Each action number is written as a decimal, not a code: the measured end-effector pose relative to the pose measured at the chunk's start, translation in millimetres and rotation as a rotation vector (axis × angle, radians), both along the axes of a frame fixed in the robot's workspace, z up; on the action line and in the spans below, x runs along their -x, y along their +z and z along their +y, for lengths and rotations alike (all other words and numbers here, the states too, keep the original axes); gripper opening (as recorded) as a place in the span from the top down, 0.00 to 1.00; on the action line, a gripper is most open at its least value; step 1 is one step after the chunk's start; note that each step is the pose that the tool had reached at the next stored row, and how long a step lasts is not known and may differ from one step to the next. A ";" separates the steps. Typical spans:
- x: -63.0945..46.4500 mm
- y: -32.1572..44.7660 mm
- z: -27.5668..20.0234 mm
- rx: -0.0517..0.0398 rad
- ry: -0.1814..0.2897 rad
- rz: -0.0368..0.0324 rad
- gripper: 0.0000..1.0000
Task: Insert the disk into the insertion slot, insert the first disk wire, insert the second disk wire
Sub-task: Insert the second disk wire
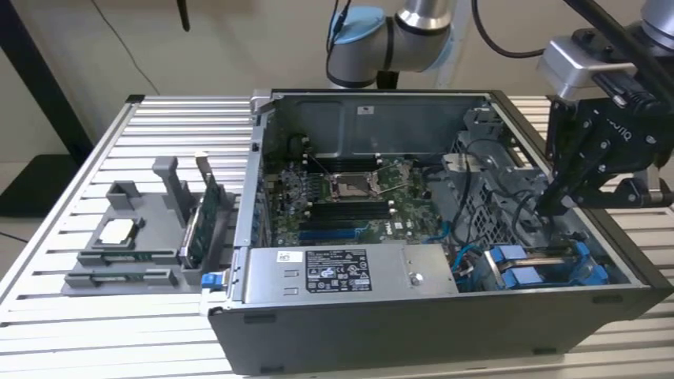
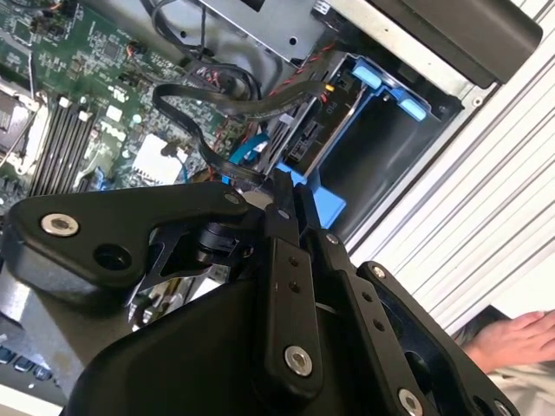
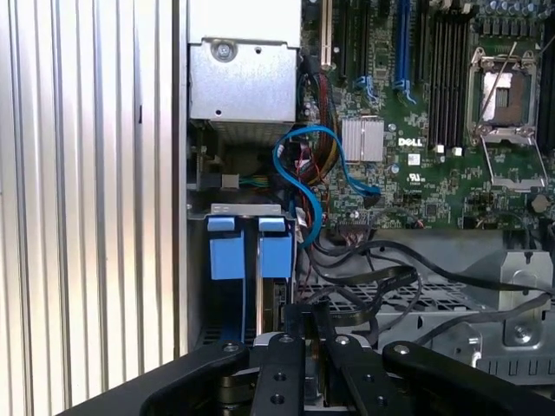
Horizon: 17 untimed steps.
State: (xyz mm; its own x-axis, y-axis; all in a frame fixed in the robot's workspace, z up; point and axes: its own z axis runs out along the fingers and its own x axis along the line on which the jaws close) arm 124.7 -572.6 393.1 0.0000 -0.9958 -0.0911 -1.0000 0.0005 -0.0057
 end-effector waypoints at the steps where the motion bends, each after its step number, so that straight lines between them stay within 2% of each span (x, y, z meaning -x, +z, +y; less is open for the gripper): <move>1: 0.0 -0.4 0.0 0.0000 0.000 0.0000 0.84; 12: 0.0 -5.9 -0.3 0.0000 0.000 -0.0001 0.84; 17: -0.6 -13.4 -1.9 0.0000 0.000 -0.0001 0.84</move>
State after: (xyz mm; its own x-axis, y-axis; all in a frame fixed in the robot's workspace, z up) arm 125.3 -574.4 379.8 -0.0001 -0.9958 -0.0911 -1.0000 0.0006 -0.0057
